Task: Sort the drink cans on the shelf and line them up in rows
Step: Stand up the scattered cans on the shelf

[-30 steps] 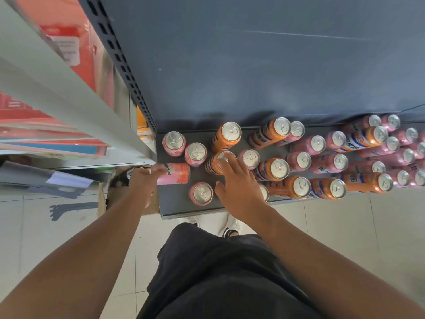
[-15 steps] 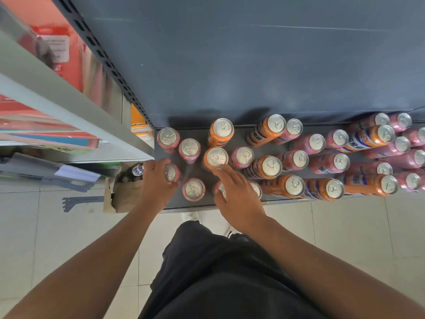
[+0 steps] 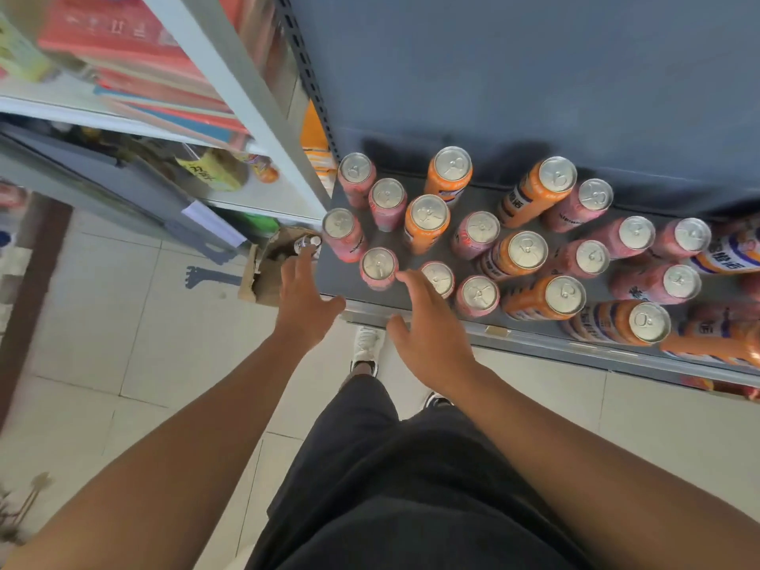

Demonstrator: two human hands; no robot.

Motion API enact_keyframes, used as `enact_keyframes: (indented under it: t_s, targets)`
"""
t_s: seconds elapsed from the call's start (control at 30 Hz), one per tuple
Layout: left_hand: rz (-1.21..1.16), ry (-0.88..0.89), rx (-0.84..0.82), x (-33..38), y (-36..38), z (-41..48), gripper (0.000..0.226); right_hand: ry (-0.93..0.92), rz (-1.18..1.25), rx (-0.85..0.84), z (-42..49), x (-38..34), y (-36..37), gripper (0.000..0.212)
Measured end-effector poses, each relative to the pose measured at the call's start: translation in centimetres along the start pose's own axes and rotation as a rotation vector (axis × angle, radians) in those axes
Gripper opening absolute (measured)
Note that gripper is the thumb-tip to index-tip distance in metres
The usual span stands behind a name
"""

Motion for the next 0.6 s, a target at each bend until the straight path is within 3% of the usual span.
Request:
enact_keyframes:
  t_s: [0.17, 0.37, 0.5, 0.6]
  targets:
    - [-0.087, -0.025, -0.096, -2.9, 1.9, -1.3, 0.077, 0.073, 0.041, 0.006, -0.6, 0.2, 2.3, 0.059]
    - [-0.164, -0.003, -0.222, -3.5, 2.6, 1.3, 0.075, 0.335, 0.237, 0.153, -0.9, 2.3, 5.8, 0.071]
    - [-0.262, 0.001, -0.293, -2.4, 2.4, 3.9, 0.057, 0.47, 0.297, 0.182, -0.1, 4.0, 8.9, 0.081]
    - [-0.316, -0.026, -0.328, -1.5, 3.2, 6.5, 0.068, 0.526, 0.294, 0.182, 1.0, 5.6, 10.2, 0.081]
Point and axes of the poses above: each hand's wrist, its own z-axis towards the middle knuckle, its own y-axis out of the palm, x = y × z, the point moved 10 cm from there along z, towards the middle knuckle, and after that the axes turned 12 degrees about -y, right-handed, at the moved point
